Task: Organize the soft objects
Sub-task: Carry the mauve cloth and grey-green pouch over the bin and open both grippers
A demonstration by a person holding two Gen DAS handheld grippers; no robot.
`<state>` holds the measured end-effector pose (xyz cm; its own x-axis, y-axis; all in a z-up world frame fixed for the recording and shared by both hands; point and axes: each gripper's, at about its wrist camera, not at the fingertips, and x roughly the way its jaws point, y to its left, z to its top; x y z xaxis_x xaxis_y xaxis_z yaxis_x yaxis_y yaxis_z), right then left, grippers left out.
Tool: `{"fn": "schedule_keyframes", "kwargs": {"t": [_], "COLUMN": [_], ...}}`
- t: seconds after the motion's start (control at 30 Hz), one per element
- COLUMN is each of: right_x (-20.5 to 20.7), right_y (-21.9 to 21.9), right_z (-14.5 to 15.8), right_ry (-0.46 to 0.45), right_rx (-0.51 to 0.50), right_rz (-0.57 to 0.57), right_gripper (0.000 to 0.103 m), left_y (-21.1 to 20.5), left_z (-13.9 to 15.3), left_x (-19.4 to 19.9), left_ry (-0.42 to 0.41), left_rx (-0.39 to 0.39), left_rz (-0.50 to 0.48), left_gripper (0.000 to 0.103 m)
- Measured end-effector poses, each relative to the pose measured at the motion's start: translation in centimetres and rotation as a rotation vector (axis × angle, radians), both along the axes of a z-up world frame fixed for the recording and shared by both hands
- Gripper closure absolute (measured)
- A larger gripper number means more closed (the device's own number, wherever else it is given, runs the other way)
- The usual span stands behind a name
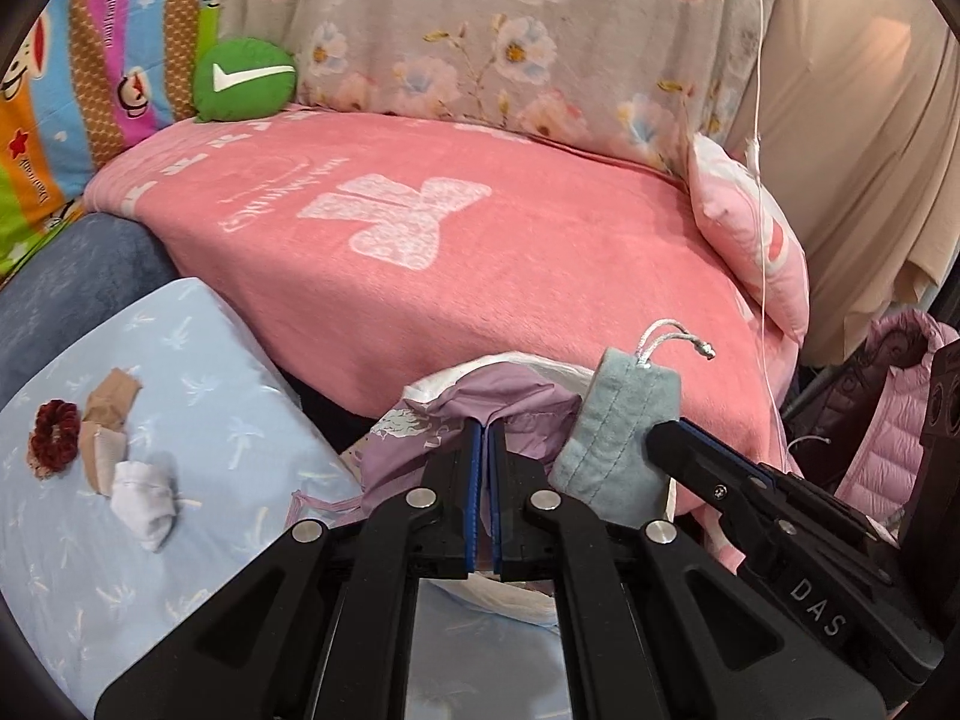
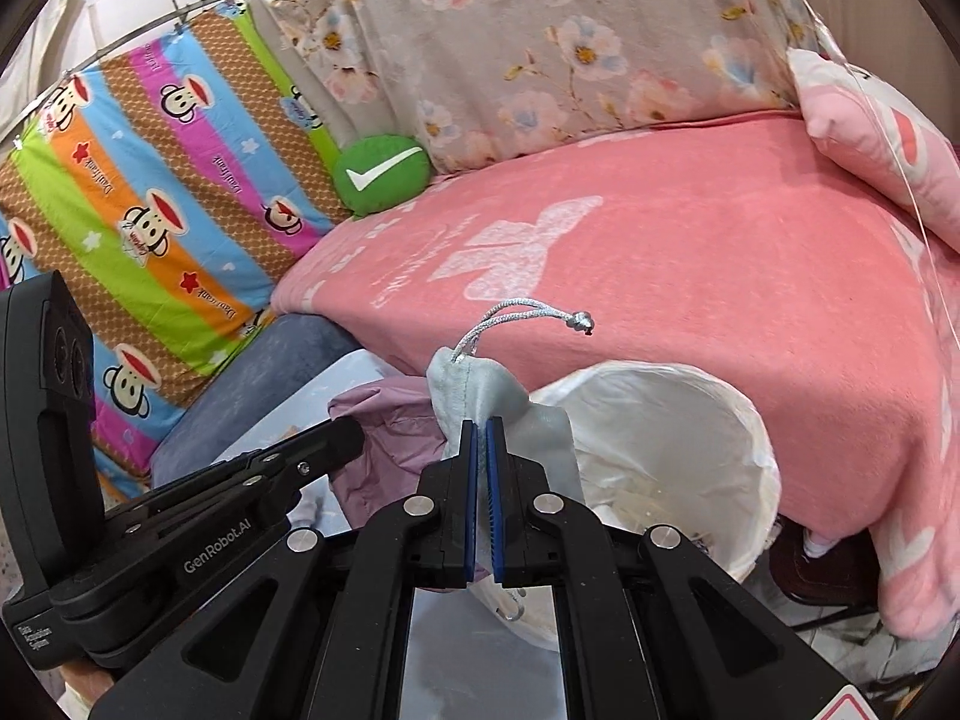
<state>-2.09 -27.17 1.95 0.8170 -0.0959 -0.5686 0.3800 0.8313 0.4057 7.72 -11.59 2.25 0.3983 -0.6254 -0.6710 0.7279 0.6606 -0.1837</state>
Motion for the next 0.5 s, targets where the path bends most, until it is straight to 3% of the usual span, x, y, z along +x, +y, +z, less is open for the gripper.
{"fn": "schedule_keyframes", "kwargs": {"t": [0.5], "right_x": [-0.2], "right_y": [-2.2], "right_z": [-1.1], "right_ry": [0.029], "right_rx": [0.001], "right_rz": [-0.044], "right_gripper": [0.097], "left_y": [-3.2], "left_z": [-0.9], "left_x": [-0.4], "left_ry": [0.014], "left_rx": [0.056], "left_rz": [-0.029], "left_gripper": [0.099]}}
